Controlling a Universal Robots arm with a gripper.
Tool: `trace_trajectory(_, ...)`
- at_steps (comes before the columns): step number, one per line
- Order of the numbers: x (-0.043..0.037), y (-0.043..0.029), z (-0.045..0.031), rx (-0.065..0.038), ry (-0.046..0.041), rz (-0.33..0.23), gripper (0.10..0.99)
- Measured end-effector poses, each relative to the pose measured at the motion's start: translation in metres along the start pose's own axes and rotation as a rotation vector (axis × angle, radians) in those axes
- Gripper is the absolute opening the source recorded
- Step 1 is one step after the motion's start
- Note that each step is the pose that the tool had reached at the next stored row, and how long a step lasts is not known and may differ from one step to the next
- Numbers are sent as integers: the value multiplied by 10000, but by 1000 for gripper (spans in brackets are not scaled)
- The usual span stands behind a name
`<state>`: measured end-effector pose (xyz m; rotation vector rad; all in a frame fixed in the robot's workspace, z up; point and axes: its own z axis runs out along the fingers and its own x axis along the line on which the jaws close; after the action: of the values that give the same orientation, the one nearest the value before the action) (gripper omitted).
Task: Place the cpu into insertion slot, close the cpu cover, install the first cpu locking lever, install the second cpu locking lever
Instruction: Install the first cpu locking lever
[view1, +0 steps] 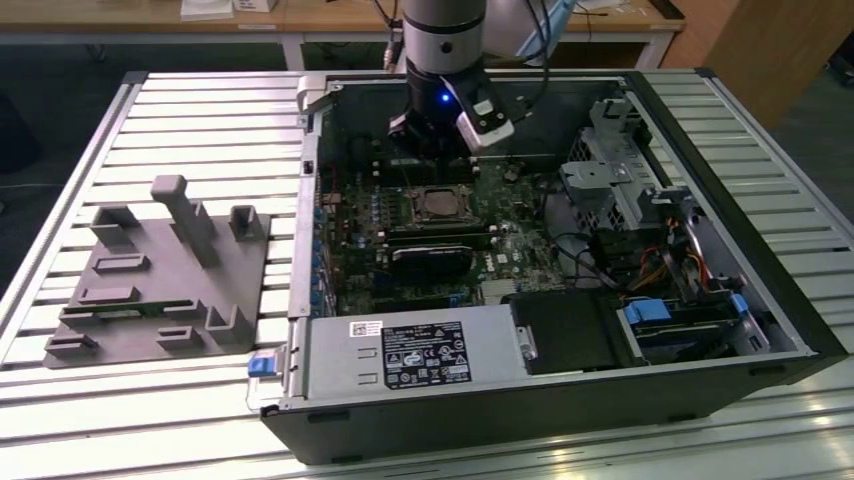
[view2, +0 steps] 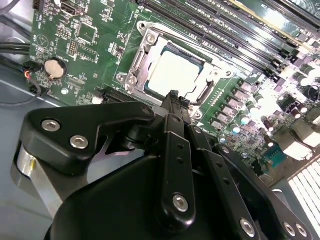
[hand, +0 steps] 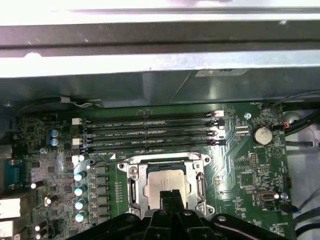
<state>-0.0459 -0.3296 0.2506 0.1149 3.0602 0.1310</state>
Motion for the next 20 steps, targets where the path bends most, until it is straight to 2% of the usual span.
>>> trace_trajectory(5,0,2,-27,-18,1,2,106)
trace_trajectory(8,38,-1,-32,-27,1,2,106)
trace_trajectory(20,363,-28,-57,-90,-1,8,106)
